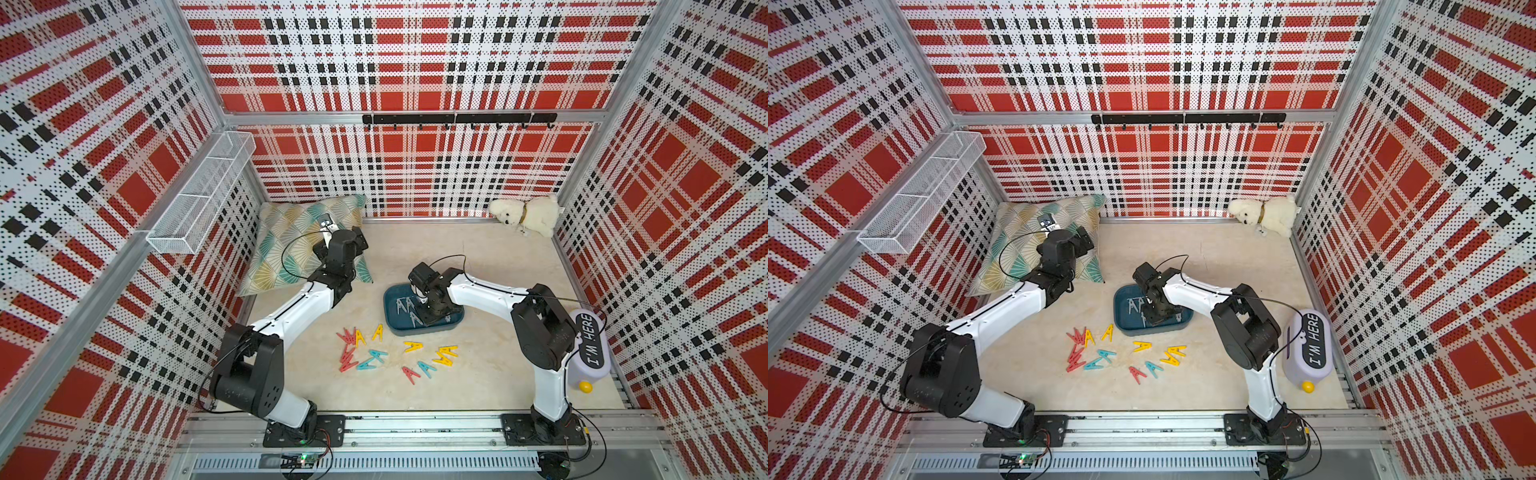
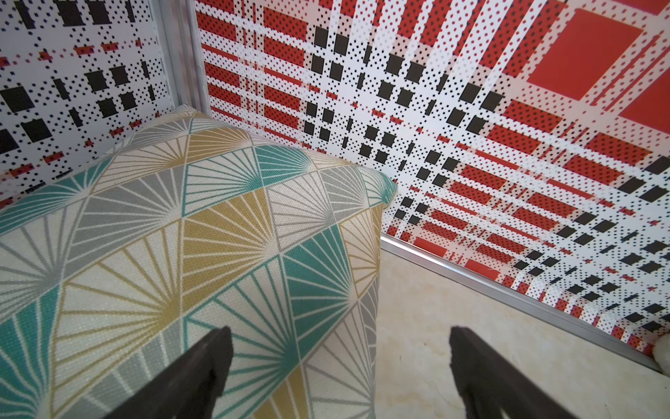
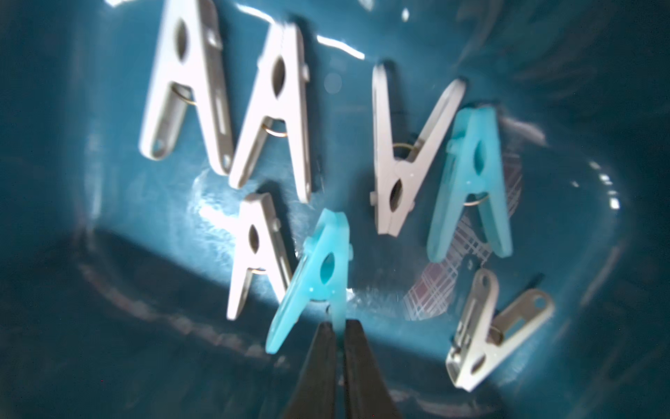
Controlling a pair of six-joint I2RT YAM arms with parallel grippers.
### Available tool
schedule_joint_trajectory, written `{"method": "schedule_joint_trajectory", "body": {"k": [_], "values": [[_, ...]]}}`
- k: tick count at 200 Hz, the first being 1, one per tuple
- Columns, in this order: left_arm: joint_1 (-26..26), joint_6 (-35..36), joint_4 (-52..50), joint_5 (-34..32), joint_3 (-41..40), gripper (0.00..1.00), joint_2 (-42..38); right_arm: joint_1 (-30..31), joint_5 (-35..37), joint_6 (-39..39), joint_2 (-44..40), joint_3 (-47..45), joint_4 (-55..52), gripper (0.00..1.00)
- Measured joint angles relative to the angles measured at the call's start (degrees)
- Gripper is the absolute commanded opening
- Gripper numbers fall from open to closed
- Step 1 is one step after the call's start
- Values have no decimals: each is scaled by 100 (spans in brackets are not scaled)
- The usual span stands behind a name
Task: Put the clothespins into the storage box
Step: Place the clothespin in the storage box.
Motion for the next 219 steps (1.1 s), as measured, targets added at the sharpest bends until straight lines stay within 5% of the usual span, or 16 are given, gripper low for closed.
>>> {"method": "schedule_joint_trajectory", "body": {"k": [171, 219], "values": [[0, 57, -20, -83, 0, 99, 0, 0, 195, -111, 258, 155, -52, 33], [0, 61, -118, -118, 0, 99, 0, -120, 160, -107, -435, 302, -81, 39]]}}
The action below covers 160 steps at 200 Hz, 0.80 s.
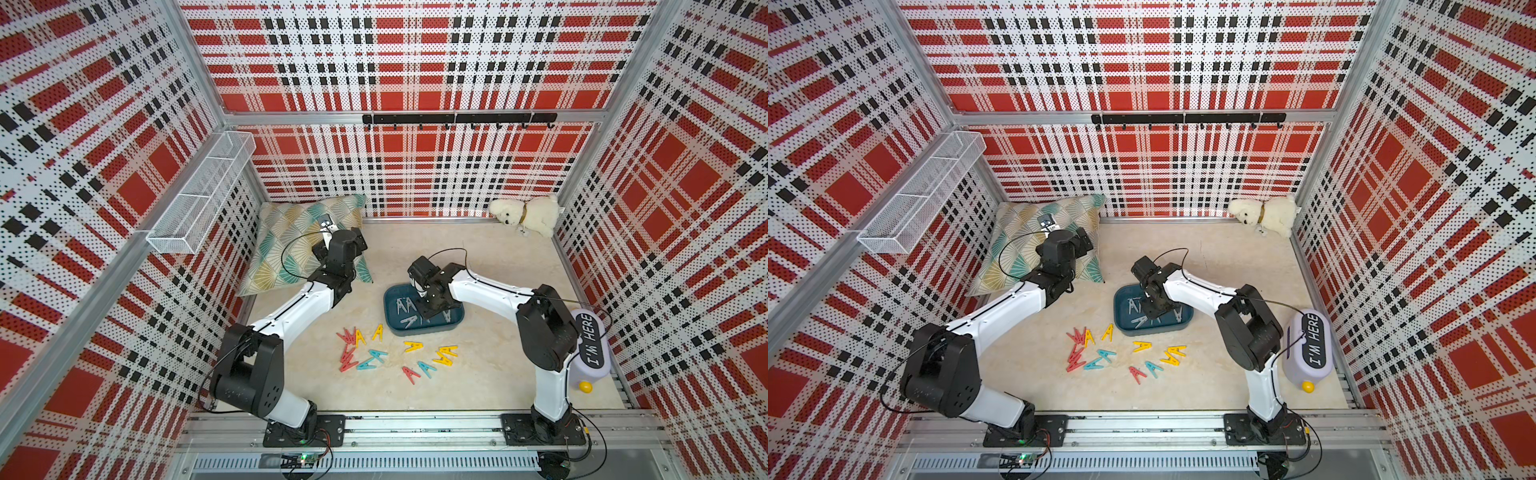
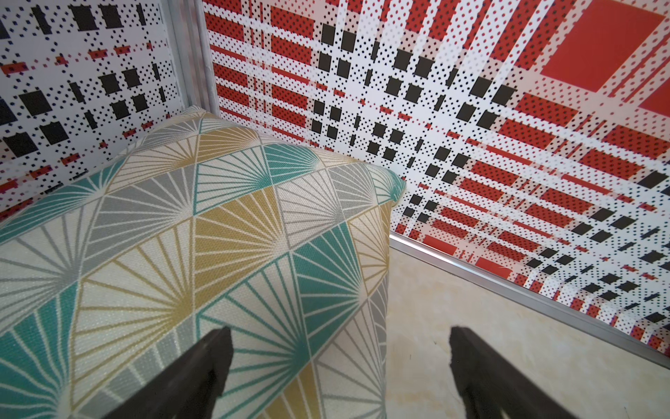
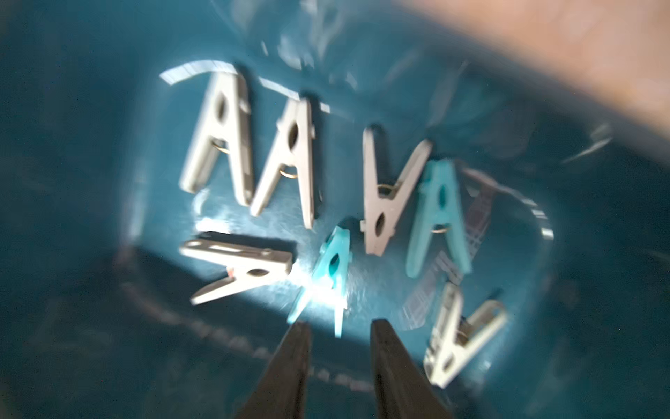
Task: Put the clothespins into the storage box
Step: Place the clothespin in the storage box, then pick up the clothespin from the center of the board.
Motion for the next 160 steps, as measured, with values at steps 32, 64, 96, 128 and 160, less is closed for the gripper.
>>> {"method": "schedule_joint_trajectory", "body": {"k": [32, 64, 96, 128, 160], "values": [[0, 7, -44, -31, 0, 99, 0, -275, -31, 63, -1285, -562, 118, 40], [0, 22, -74, -59, 0, 99, -7, -448, 46, 258, -2535, -1622, 52, 41], [-11, 33, -96, -101, 0, 99, -42, -442, -26, 551, -3377, -2833, 122, 41], [-85, 46, -170, -160, 55, 99, -52, -339, -249, 719, -3807, -3866, 595, 41], [-186, 66, -227, -214, 210, 99, -59, -44, -179, 737, -3668, -4323, 1182, 41]]}}
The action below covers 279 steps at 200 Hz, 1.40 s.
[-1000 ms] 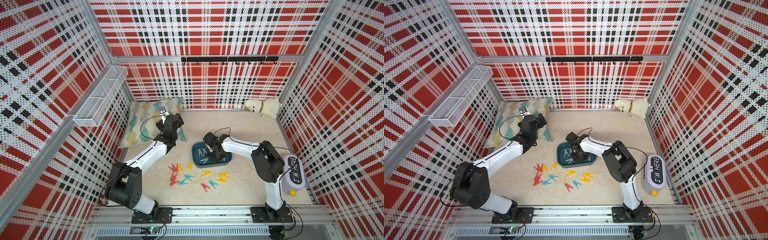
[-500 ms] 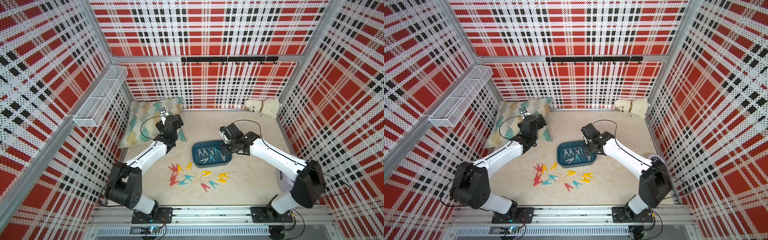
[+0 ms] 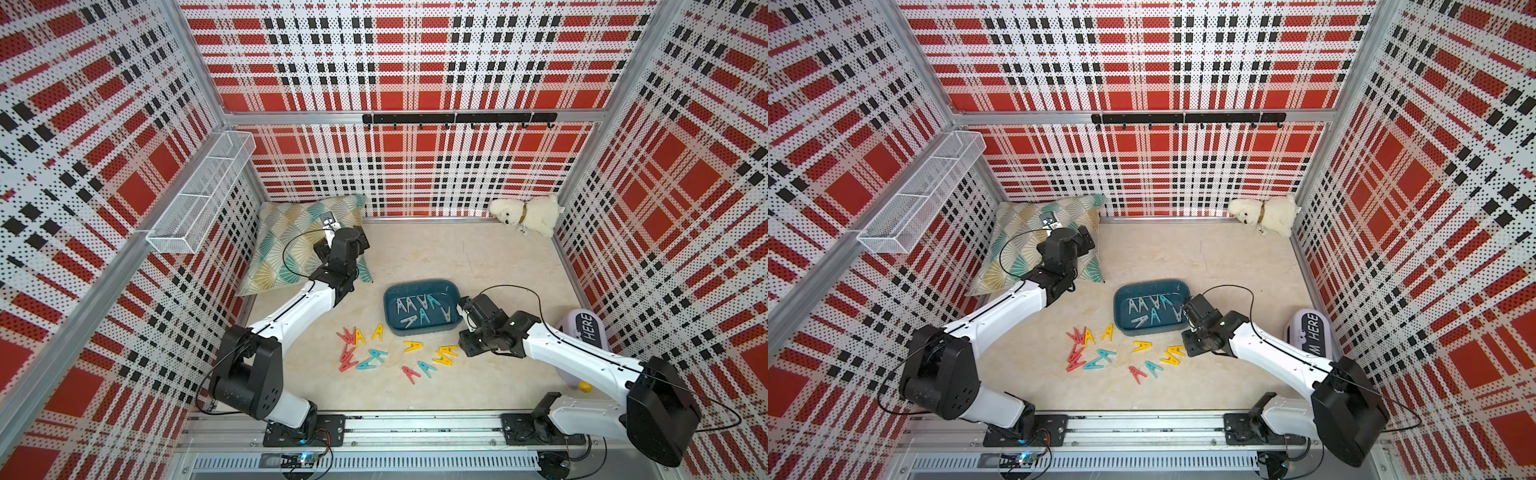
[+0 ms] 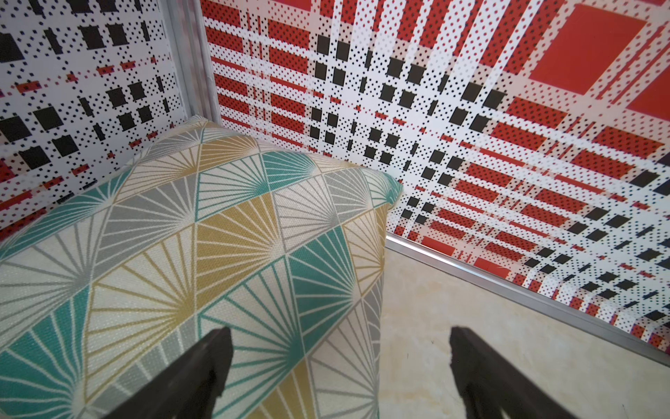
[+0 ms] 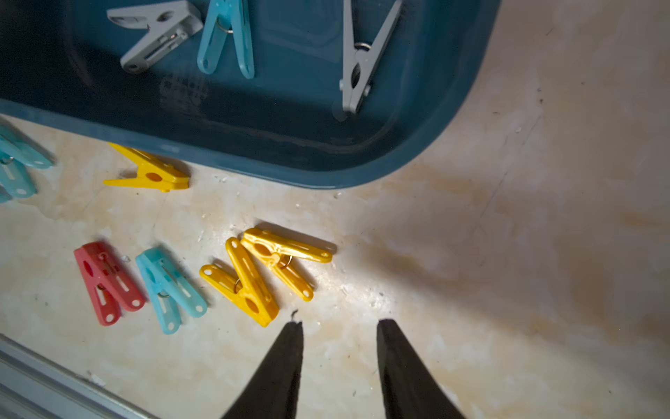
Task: Put the clothespins into the storage box
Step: Pick up the clothespin from the center of the board.
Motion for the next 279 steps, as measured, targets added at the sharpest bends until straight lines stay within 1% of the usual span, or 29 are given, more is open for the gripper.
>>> {"method": "schedule_joint_trajectory", "body": {"k": [40, 63, 126, 159, 211, 233, 279], "values": [[-28, 74, -125, -101, 39, 99, -7, 433, 433, -101, 717, -26, 702, 40], [-28, 129, -195, -138, 39, 99, -13, 551, 590, -221, 927, -26, 883, 39], [-44, 168, -240, -164, 39, 99, -72, 577, 717, -352, 907, -26, 933, 39], [-50, 168, -256, -199, 39, 99, -81, 577, 752, -188, 879, -68, 863, 39], [-50, 168, -256, -201, 42, 99, -81, 577, 750, 83, 455, -339, 774, 40], [-50, 168, -256, -201, 42, 99, -81, 577, 756, 107, 505, -337, 778, 39], [-50, 168, -256, -210, 42, 99, -146, 577, 778, 105, 914, -321, 782, 39]]}}
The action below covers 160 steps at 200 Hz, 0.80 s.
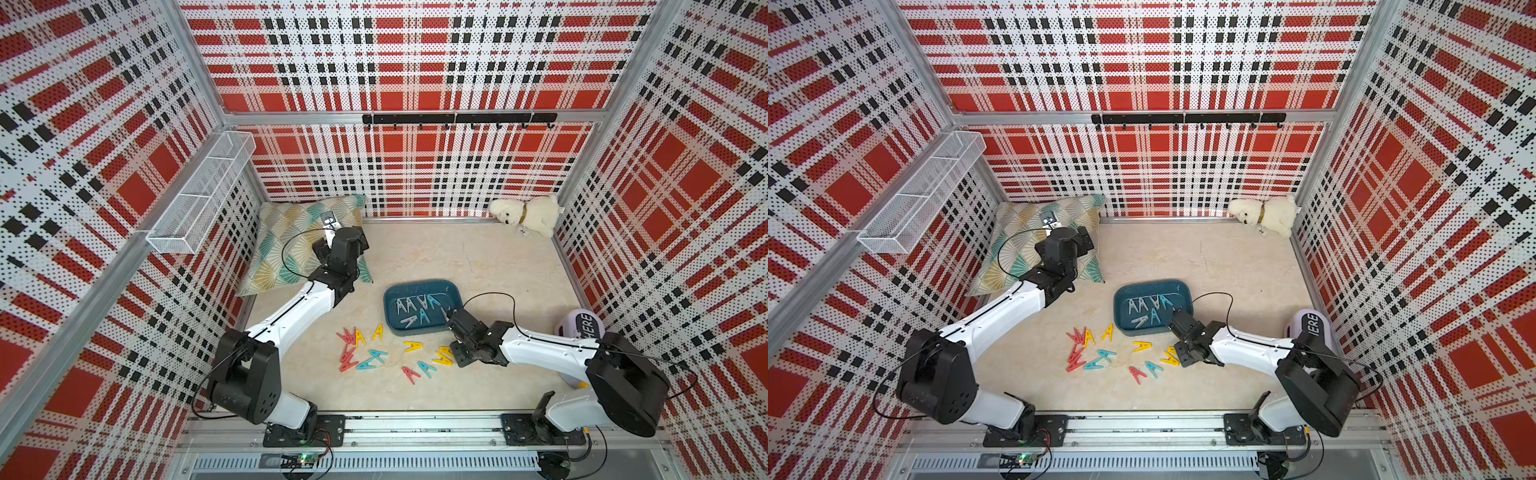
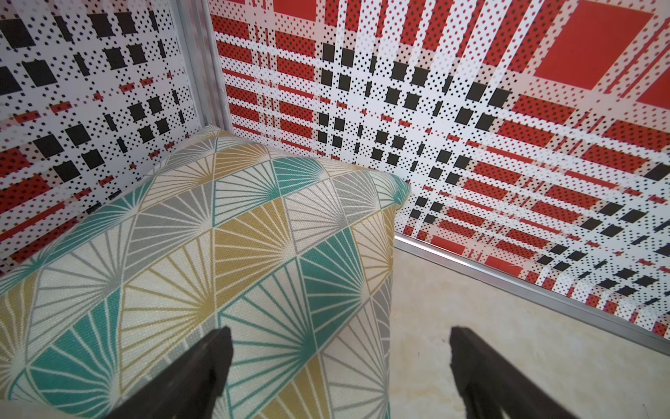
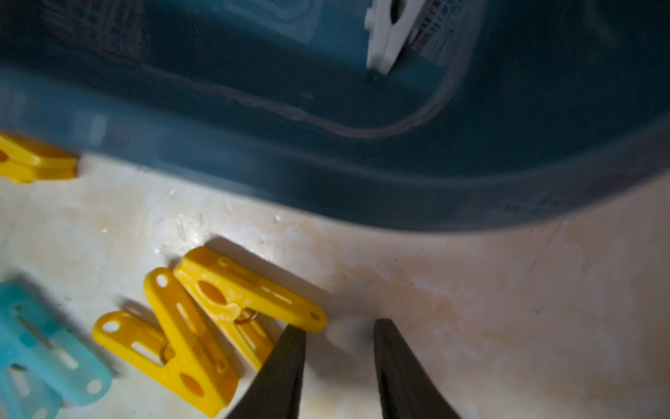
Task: Put the clothespins into the storage box
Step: Pick up the clothespin from the center of the board.
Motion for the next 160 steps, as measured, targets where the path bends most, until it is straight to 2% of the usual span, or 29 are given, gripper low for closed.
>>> {"method": "schedule_joint_trajectory", "body": {"k": [117, 160], "values": [[0, 0, 0, -20, 0, 99, -107, 221, -90, -352, 546, 472, 125, 38], [-11, -4, 0, -20, -28, 99, -118, 225, -232, -599, 599, 507, 205, 19]]}}
